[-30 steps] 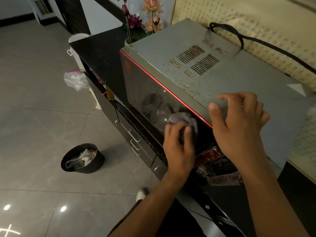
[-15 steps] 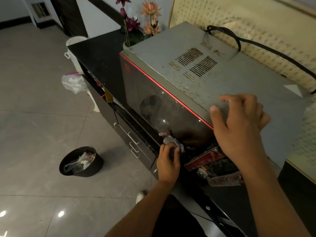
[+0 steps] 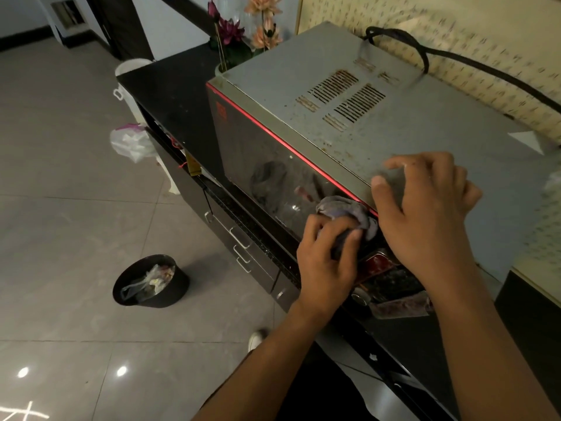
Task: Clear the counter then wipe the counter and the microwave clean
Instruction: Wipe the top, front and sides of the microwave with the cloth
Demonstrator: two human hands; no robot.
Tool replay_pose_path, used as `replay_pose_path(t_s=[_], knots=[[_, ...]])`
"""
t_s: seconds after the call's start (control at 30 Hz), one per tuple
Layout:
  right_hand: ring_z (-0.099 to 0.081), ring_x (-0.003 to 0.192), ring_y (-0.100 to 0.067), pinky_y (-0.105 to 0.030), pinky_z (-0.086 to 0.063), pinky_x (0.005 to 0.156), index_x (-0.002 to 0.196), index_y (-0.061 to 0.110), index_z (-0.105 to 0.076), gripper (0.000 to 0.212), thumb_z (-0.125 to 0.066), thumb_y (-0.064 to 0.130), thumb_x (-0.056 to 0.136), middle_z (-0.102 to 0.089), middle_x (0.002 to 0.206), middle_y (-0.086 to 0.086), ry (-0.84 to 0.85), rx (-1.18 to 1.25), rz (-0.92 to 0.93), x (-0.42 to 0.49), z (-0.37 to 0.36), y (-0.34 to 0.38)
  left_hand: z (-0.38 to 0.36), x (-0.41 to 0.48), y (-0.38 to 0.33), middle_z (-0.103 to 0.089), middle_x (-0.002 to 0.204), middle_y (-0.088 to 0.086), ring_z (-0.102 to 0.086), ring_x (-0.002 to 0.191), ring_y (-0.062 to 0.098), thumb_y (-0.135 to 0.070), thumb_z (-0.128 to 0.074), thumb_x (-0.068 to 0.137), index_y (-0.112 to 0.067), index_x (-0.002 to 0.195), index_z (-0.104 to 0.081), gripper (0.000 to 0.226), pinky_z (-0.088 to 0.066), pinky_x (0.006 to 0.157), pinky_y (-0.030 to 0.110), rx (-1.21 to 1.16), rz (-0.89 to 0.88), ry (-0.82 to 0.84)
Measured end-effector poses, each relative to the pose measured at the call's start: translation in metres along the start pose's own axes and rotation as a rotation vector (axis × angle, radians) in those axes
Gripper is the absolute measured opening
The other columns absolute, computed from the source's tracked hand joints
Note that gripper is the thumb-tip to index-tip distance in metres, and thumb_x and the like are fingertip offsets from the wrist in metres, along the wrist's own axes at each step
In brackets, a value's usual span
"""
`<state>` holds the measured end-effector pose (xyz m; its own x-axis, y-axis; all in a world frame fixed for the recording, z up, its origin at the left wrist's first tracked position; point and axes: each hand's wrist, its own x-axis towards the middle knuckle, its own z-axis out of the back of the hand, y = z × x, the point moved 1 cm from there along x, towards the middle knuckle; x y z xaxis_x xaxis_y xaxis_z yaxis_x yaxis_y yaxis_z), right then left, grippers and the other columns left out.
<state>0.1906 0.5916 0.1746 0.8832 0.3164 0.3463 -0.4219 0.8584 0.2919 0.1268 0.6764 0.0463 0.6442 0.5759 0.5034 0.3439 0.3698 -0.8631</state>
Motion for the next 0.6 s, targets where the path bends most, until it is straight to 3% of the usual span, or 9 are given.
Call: replay_pose_path(t_s=[0.07,0.27,0.37,0.5,0.6], knots=[[-0.039,0.122,-0.026,-0.043,-0.024,0.101,0.119,0.022,-0.058,0.029,-0.053,0.041,0.097,-0.047,0.126,-0.006,-0.005,0.006,0.001,0.0,0.0,-0.001,0.001,-0.01,0.017,-0.057,0.1,0.009,-0.054,0.092,0.006,-0.017,-0.065,0.097,-0.007,0.101,-0.068,0.011,-0.047,0.078,0.021,0.003,0.009,0.026],[-0.039,0.122,-0.023,-0.038,-0.02,0.101,0.118,0.023,-0.058,0.027,-0.052,0.04,0.098,-0.048,0.124,-0.004,0.004,0.039,-0.01,-0.001,0.003,0.0,0.01,-0.068,0.09,-0.06,0.1,-0.003,-0.059,0.088,0.005,-0.026,-0.061,0.1,-0.024,0.103,-0.063,0.004,-0.046,0.076,0.018,0.113,0.547,0.131],[-0.039,0.121,-0.023,-0.038,-0.02,0.101,0.116,0.023,-0.059,0.026,-0.054,0.04,0.097,-0.047,0.123,-0.003,0.026,0.009,-0.003,-0.001,0.002,0.0,0.01,-0.076,0.103,-0.061,0.1,-0.003,-0.059,0.088,0.005,-0.03,-0.059,0.101,-0.031,0.098,-0.061,0.004,-0.045,0.074,0.016,0.146,0.646,0.168],[-0.041,0.124,-0.024,-0.034,-0.017,0.102,0.118,0.023,-0.058,0.028,-0.055,0.04,0.096,-0.047,0.127,-0.004,0.017,0.089,-0.019,0.001,0.005,0.001,0.01,-0.06,0.083,-0.063,0.101,0.0,-0.063,0.09,0.015,-0.027,-0.059,0.101,-0.027,0.099,-0.062,0.003,-0.053,0.077,0.032,0.055,0.59,0.121],[-0.047,0.122,-0.019,-0.051,-0.031,0.111,0.116,0.028,-0.056,0.026,-0.053,0.04,0.093,-0.046,0.125,0.002,-0.06,0.302,-0.017,-0.003,0.017,-0.001,0.01,-0.028,0.035,-0.061,0.102,0.001,-0.061,0.094,0.018,-0.018,-0.062,0.1,-0.017,0.102,-0.066,0.004,-0.053,0.08,0.036,-0.025,0.317,0.048]])
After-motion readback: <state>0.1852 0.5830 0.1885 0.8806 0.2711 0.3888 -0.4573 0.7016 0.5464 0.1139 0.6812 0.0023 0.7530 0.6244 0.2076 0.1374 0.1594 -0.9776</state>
